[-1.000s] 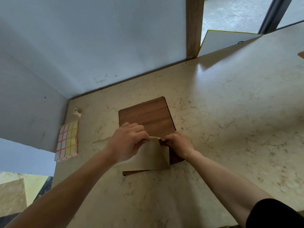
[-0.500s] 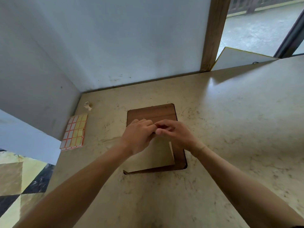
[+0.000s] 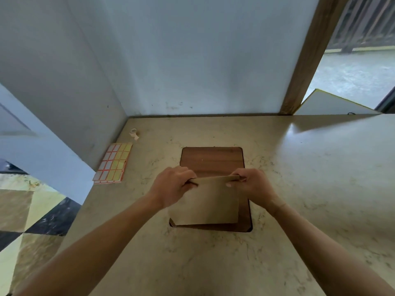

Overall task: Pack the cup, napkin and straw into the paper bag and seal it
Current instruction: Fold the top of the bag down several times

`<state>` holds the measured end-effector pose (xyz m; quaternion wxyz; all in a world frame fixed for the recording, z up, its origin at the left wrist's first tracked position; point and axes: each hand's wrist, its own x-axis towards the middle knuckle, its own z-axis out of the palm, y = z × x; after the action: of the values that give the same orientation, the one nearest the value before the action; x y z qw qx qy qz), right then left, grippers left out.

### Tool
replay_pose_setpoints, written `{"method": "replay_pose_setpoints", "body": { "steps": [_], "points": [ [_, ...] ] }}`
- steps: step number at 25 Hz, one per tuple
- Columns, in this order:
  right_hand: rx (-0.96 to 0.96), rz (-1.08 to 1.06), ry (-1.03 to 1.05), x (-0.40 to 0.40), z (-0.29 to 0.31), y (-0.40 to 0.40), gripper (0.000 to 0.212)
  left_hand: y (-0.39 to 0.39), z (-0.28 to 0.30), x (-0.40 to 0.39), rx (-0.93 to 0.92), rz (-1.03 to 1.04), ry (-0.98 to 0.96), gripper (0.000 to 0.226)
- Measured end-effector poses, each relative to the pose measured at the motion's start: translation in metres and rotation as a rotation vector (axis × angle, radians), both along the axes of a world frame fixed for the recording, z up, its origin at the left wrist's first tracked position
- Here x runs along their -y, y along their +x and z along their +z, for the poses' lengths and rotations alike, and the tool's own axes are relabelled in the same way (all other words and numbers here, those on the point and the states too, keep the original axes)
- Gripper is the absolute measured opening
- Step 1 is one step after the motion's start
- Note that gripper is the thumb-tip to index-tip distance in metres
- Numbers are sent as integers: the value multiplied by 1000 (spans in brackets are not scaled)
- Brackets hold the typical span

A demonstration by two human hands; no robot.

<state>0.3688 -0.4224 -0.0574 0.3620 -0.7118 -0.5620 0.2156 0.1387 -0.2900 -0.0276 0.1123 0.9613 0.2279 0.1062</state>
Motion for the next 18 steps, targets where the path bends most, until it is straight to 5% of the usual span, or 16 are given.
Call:
{"method": "replay_pose_setpoints", "body": {
  "steps": [8,18],
  "points": [
    [-30,-86,107,-44,15,-30,15,-55,2,-48,65,108,-21,11],
    [52,-152,-56,-37,22,-38,17,-60,-19,-65,173,-25,-33,15]
  ]
}}
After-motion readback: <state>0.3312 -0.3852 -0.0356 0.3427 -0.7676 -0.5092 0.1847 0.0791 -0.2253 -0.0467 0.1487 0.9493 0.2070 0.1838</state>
